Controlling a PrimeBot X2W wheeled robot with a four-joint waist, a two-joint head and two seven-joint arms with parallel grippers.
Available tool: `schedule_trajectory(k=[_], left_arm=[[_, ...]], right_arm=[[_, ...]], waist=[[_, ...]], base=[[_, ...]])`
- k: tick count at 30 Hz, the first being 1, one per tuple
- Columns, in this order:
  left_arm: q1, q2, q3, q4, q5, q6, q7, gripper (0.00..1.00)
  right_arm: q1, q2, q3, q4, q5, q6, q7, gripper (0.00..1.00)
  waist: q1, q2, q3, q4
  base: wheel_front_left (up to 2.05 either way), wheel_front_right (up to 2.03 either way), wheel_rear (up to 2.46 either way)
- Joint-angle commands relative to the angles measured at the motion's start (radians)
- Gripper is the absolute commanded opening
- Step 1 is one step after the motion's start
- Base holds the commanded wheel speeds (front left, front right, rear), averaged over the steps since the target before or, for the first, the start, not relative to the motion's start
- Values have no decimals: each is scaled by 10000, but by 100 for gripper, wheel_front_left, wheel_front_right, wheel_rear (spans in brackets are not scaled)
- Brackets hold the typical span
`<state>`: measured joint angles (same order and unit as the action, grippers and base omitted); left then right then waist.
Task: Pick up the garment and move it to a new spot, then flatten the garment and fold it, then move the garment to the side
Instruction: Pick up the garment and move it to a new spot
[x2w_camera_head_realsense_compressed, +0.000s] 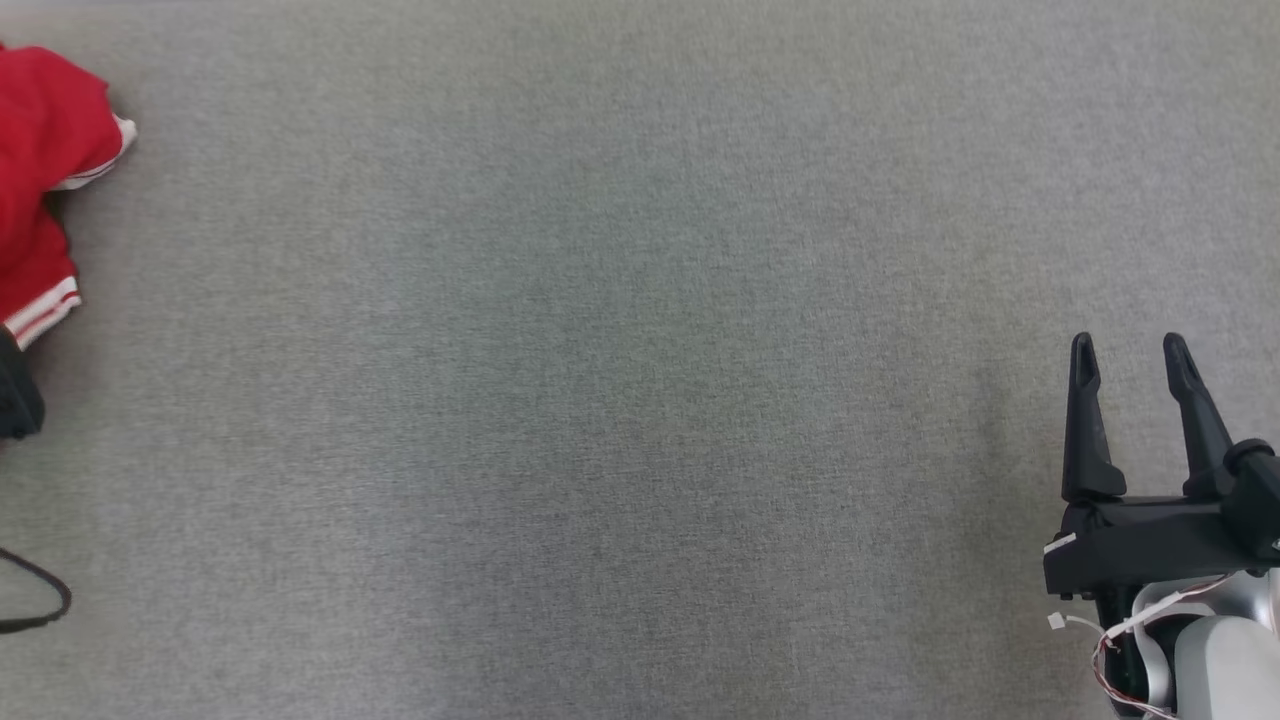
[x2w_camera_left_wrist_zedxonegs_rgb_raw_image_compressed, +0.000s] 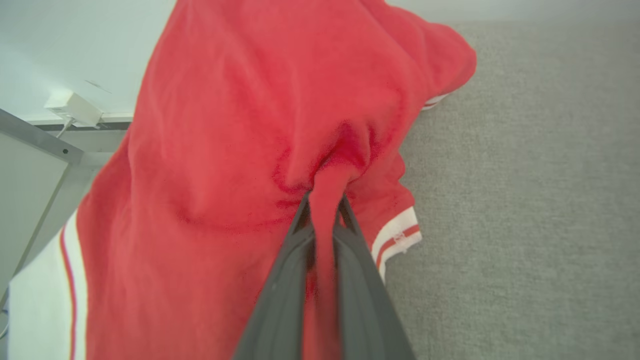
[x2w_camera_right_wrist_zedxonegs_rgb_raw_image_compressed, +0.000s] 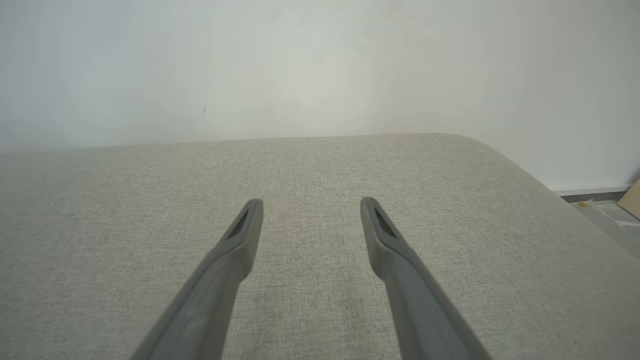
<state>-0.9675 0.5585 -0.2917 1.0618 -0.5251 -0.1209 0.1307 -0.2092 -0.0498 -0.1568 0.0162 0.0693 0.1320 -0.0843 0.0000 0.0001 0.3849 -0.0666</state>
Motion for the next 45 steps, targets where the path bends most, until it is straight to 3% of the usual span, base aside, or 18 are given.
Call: schedule_trajectory(k=[1, 2, 10, 18, 30, 35, 41, 45], left_arm=[[-174, 86, -27, 7, 151, 63, -300, 0], [-330, 115, -76, -66, 262, 119, -922, 0], [-1192, 50, -227, -551, 572, 115, -2659, 0], [-2231, -385, -662, -1846, 713, -24, -3081, 0], [-2611, -1820, -1816, -4532, 334, -92, -2168, 0], [-2554, -2822, -2215, -5402, -38, -77, -1850, 0], [-2292, -4033, -2635, -5807, -395, -3, -1825, 0], [-1755, -4500, -2811, -5817, -654, 126, -2003, 0]], right_arm=[[76, -10, 9, 42, 87, -25, -31, 100], [104, -10, 45, 125, 138, -25, -61, 100], [344, -13, 109, 721, 353, -25, -244, 100], [593, -13, 186, 1434, 778, -25, -603, 100], [738, -15, 374, 2182, 1140, -25, -1019, 100], [739, -13, 350, 2460, 1189, -25, -1156, 100], [733, -12, 307, 2697, 1233, -25, -1275, 100], [684, -12, 288, 2759, 1195, -25, -1336, 100]], waist=[[0, -1, -223, 158], [0, -1, -432, 276], [0, -1, -1496, 755], [0, -1, -2424, 630], [0, -1, -2951, -769], [0, -1, -3035, -1551], [0, -1, -3067, -2191], [0, -1, -3008, -2340]], base=[[0, 0, 0], [0, 0, 0], [0, 0, 0], [0, 0, 0], [0, 0, 0], [0, 0, 0], [0, 0, 0], [0, 0, 0]])
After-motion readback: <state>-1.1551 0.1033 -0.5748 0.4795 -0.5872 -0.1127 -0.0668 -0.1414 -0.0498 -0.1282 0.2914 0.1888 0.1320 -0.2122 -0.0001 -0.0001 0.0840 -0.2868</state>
